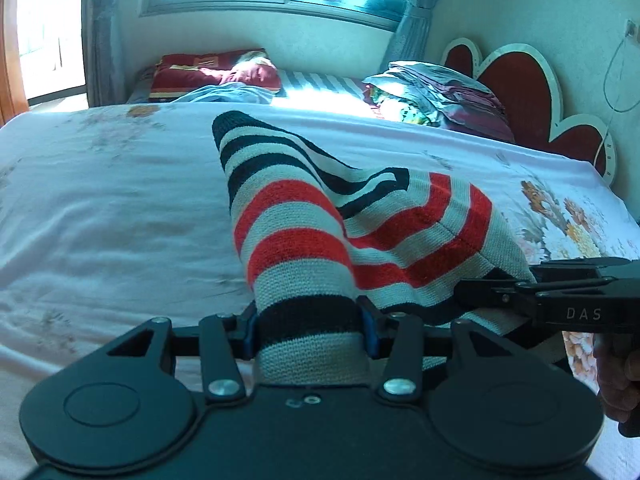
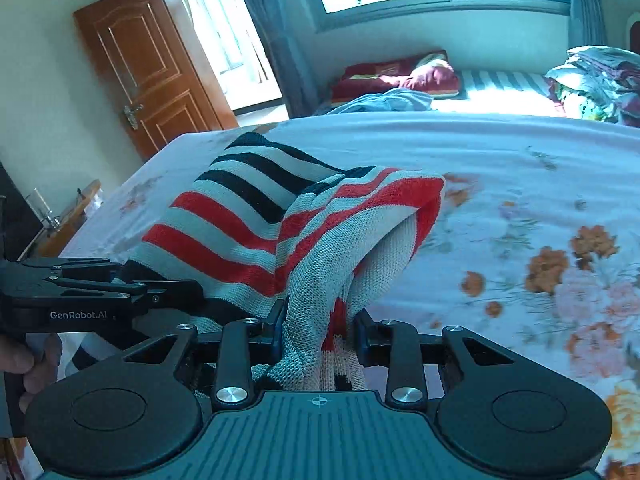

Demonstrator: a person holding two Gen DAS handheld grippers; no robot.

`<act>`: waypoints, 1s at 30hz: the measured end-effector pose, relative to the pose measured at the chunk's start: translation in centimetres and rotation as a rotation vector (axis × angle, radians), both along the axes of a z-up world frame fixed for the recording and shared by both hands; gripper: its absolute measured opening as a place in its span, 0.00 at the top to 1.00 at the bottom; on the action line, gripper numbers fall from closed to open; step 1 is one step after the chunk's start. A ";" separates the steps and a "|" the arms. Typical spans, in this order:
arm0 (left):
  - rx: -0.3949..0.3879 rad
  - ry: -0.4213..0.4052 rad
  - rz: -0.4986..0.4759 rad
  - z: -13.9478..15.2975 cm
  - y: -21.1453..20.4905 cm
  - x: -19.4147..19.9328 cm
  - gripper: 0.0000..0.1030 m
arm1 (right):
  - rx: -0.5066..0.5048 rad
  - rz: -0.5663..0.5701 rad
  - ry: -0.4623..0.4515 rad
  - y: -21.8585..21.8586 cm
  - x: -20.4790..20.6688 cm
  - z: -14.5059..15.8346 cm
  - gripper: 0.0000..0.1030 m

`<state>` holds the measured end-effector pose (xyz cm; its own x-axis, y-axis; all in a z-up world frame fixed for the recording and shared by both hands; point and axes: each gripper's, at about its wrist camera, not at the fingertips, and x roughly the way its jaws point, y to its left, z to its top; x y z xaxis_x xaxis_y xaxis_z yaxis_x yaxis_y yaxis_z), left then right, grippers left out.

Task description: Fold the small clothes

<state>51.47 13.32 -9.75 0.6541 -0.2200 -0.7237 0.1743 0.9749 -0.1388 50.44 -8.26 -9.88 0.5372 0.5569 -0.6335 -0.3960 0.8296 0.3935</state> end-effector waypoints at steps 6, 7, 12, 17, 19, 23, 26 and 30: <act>-0.057 0.073 0.057 -4.4 6.2 0.8 0.22 | -0.039 -0.043 0.095 5.5 1.0 -5.7 0.68; -0.085 0.086 0.064 -4.7 6.6 0.9 0.21 | -0.004 -0.069 0.103 5.1 0.9 -6.1 0.68; -0.032 0.036 0.013 -3.1 7.0 0.3 0.29 | -0.041 -0.083 0.109 4.8 1.0 -5.2 0.68; 0.000 -0.110 -0.041 0.6 7.9 -0.7 0.49 | -0.026 -0.106 0.137 4.7 0.7 -5.0 0.68; -0.011 -0.094 -0.137 0.4 6.8 0.2 0.49 | -0.004 -0.125 0.158 4.6 1.0 -5.1 0.66; 0.071 0.004 -0.186 -3.5 4.6 1.4 0.53 | 0.014 -0.158 0.170 3.9 0.4 -4.8 0.62; 0.048 -0.029 -0.167 -2.8 5.2 0.6 0.57 | -0.017 -0.211 0.101 2.9 -0.6 -2.5 0.62; -0.025 -0.121 -0.119 -0.5 6.5 -0.1 0.66 | -0.089 -0.207 -0.057 3.1 -0.8 1.3 0.67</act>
<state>51.38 19.80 -10.26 0.7045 -0.3179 -0.6345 0.3049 0.9429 -0.1339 49.66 -5.18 -8.61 0.6707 0.3741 -0.6405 -0.2331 0.9261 0.2967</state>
